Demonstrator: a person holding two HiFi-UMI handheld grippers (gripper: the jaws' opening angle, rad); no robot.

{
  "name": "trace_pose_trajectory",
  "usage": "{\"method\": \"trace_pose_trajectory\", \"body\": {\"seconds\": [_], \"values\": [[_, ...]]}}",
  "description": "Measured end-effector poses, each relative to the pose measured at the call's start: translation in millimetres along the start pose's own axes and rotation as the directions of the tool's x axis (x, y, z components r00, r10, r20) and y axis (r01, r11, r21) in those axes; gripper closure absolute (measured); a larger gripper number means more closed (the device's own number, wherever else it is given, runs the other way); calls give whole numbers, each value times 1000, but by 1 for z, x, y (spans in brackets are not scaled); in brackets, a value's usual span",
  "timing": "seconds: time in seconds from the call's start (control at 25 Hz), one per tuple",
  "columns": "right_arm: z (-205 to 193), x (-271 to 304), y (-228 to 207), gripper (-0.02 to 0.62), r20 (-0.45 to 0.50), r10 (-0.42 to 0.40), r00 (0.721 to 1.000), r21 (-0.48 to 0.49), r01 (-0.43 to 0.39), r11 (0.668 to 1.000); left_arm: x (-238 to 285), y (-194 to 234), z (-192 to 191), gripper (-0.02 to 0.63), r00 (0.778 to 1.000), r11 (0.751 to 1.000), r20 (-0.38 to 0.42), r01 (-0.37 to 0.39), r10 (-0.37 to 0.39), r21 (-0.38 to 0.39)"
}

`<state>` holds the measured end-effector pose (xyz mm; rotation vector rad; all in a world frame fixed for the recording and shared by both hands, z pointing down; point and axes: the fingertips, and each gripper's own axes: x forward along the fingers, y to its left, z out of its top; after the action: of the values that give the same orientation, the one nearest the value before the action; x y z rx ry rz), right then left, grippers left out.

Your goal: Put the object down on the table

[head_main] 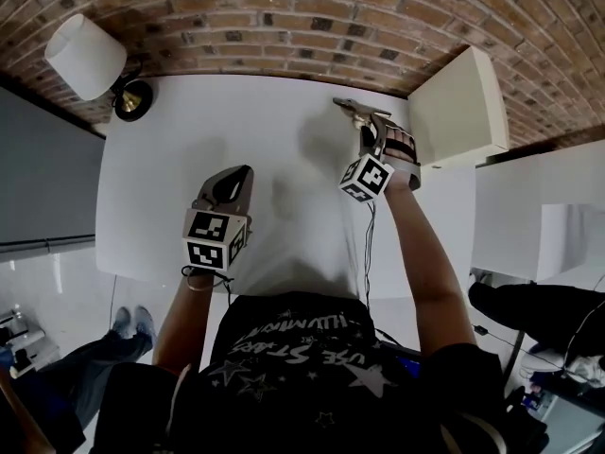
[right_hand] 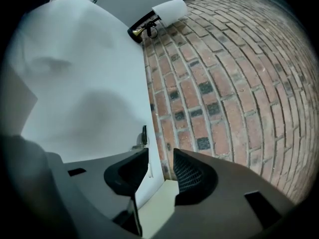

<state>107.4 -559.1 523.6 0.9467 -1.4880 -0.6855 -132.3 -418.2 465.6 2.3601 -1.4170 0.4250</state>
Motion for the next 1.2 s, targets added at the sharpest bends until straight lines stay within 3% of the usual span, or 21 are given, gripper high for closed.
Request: {"method": "trace_pose_trajectory", "body": {"seconds": [0.32, 0.52, 0.8, 1.04, 1.2], "values": [[32, -80, -27, 538, 43, -150, 988, 135, 143, 980, -32, 3, 1, 584, 997, 998, 46, 55, -57, 36], [39, -122, -30, 592, 59, -212, 976, 310, 184, 933, -49, 3, -5, 584, 997, 998, 64, 50, -52, 23], [39, -173, -29, 594, 168, -220, 961, 510, 106, 854, -71, -29, -9, 584, 997, 999, 77, 25, -28, 37], [19, -217, -8, 594, 232, -205, 951, 586, 32, 810, -91, -74, -18, 584, 996, 999, 92, -8, 5, 37], [-7, -246, 7, 594, 265, -199, 944, 655, -24, 756, -104, -109, -31, 584, 994, 999, 100, -37, 34, 29]]}}
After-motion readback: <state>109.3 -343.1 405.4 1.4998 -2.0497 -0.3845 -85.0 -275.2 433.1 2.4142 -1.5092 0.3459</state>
